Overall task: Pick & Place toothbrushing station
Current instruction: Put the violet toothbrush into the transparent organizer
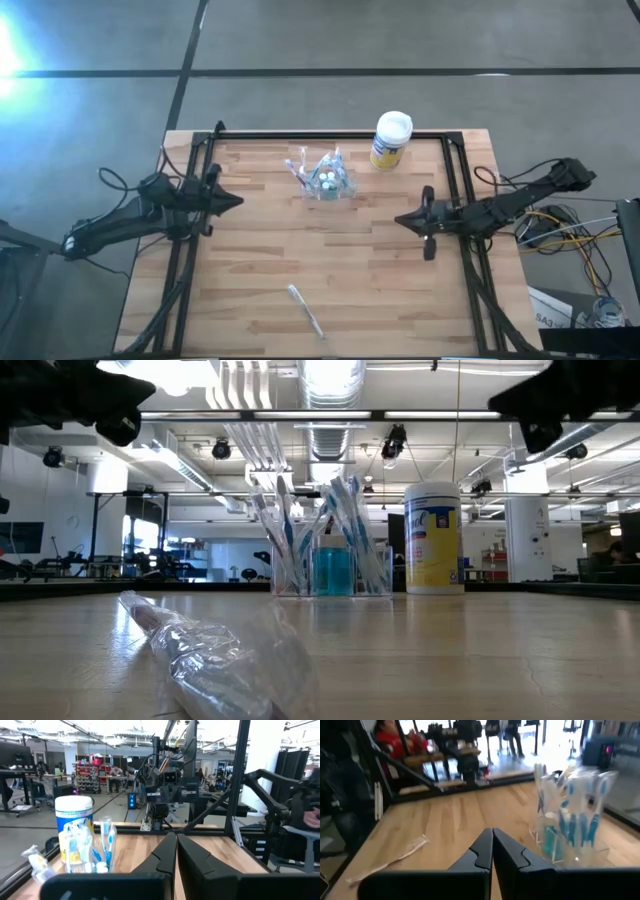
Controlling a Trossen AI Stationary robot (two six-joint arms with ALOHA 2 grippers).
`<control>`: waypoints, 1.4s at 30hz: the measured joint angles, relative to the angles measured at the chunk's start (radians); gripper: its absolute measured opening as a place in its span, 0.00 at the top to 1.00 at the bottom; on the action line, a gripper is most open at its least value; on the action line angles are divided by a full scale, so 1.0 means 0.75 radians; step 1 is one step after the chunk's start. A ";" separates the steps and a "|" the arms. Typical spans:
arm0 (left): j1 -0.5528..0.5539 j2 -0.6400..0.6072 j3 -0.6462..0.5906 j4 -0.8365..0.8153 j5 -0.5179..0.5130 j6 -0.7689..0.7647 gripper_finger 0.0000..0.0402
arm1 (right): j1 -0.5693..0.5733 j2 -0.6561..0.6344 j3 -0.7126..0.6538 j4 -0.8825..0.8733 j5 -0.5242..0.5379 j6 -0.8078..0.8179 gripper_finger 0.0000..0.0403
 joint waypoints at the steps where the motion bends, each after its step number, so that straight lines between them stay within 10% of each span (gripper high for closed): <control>1: 0.000 0.000 0.005 0.000 0.000 -0.001 0.95 | 0.000 0.069 0.055 -0.029 0.000 0.022 0.98; 31: 0.000 -0.002 0.002 0.017 -0.151 0.135 0.97 | 0.004 1.967 2.032 -1.067 -0.482 0.563 0.97; 42: 0.000 -0.002 -0.008 0.000 -0.136 0.031 0.96 | 0.002 2.443 2.618 -1.370 -0.687 0.697 0.69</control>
